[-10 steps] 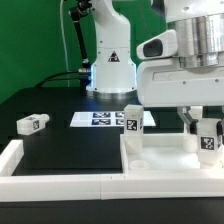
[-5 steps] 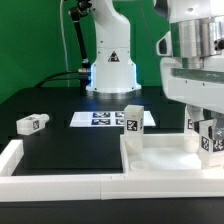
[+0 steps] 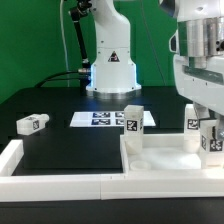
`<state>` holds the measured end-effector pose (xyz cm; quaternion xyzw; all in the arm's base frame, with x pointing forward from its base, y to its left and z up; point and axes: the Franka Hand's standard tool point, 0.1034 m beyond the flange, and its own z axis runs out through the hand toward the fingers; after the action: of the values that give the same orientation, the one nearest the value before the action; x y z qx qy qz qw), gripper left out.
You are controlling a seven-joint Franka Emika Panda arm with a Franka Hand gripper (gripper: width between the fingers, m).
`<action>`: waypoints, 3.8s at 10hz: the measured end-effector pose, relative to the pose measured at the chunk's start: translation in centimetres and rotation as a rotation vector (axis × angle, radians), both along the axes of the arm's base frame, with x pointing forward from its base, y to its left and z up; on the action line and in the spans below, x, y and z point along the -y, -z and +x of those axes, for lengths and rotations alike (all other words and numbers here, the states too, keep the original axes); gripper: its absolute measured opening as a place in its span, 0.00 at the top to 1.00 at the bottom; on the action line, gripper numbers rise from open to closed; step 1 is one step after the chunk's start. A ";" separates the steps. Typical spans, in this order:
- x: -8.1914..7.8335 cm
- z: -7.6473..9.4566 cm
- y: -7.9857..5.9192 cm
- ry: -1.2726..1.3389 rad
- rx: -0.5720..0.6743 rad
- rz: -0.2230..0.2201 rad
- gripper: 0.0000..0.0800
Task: Assemble square table
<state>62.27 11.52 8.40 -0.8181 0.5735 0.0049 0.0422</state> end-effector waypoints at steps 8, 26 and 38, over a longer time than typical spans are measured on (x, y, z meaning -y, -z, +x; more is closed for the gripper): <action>-0.9 0.4 0.6 -0.901 0.031 -0.126 0.19; -1.1 0.5 1.1 0.483 0.024 0.069 0.63; -1.2 0.4 1.2 -0.706 0.150 -0.069 0.19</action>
Offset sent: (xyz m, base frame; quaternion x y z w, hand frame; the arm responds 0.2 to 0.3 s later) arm 0.0000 0.0000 0.0000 0.0000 0.0000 -0.1296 0.9916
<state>62.63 12.73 7.20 -0.9647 0.2510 -0.0602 0.0524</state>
